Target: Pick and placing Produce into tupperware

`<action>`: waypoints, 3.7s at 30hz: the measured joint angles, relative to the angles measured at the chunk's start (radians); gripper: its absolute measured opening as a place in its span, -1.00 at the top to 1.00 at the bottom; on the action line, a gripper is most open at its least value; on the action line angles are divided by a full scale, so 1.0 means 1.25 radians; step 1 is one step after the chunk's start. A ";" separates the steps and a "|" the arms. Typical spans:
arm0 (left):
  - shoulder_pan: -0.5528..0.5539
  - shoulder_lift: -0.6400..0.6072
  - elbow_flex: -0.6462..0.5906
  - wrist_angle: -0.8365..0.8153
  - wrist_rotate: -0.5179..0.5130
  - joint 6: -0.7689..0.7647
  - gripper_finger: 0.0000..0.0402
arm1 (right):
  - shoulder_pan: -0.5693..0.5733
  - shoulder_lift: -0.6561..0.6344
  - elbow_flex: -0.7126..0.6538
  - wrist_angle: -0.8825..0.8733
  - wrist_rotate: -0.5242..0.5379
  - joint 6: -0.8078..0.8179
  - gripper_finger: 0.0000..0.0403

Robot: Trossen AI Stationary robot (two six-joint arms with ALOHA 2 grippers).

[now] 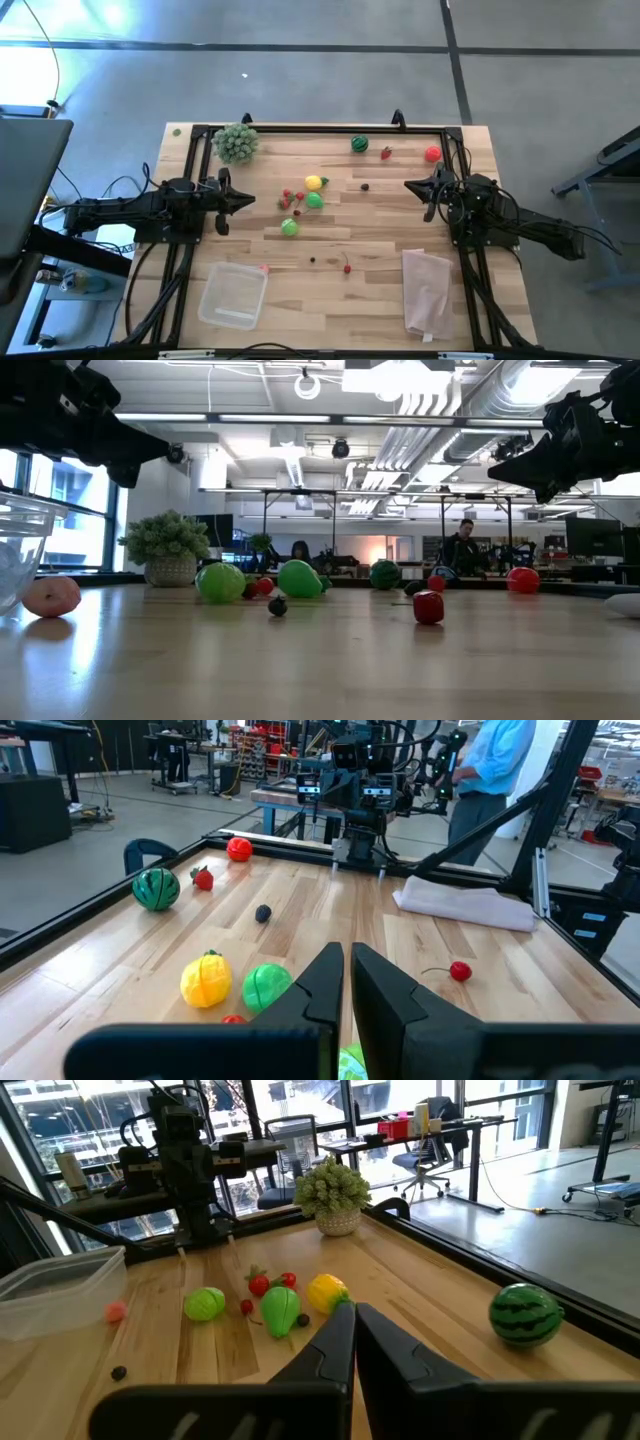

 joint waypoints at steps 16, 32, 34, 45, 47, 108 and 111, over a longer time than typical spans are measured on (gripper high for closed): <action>0.000 0.000 0.000 0.000 0.000 0.000 0.93 | 0.000 0.000 0.000 0.000 0.000 0.000 0.98; 0.000 0.000 0.005 -0.028 0.000 0.033 0.93 | 0.000 0.000 0.000 0.000 0.000 -0.087 0.98; 0.000 0.000 0.005 -0.038 -0.001 0.033 0.93 | 0.000 0.000 0.000 0.000 0.001 -0.087 0.98; 0.000 0.005 0.005 -0.043 -0.003 0.028 0.93 | 0.000 0.000 0.000 0.001 0.023 0.086 0.98; 0.000 0.005 0.005 -0.042 -0.003 0.028 0.93 | 0.000 0.000 0.000 0.001 0.020 0.212 0.98; -0.043 0.462 0.735 -0.967 0.337 -0.300 0.93 | 0.000 0.000 0.000 0.060 0.100 0.344 0.98; -0.124 0.469 0.694 -0.951 0.316 -0.375 0.93 | 0.000 0.000 0.000 0.052 0.100 0.342 0.98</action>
